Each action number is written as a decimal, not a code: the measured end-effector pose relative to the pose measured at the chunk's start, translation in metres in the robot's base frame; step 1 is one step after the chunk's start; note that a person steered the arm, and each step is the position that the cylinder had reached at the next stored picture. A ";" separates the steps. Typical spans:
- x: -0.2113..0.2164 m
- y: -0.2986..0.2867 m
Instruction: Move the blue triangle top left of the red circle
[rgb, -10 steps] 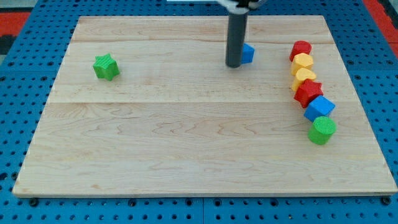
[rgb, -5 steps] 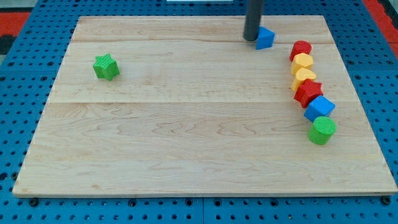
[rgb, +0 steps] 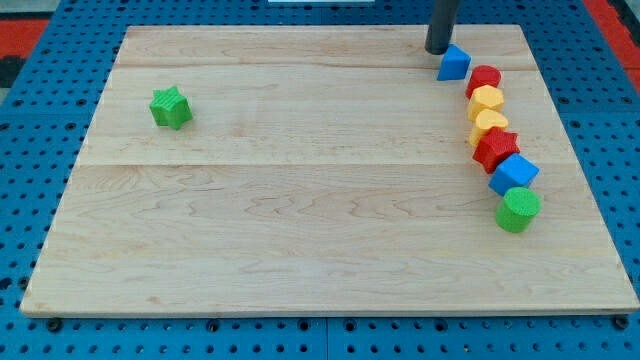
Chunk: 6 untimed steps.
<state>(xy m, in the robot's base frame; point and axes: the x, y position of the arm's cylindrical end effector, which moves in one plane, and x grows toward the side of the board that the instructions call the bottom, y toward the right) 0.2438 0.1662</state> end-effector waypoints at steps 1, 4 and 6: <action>0.001 -0.001; 0.008 -0.024; 0.014 0.017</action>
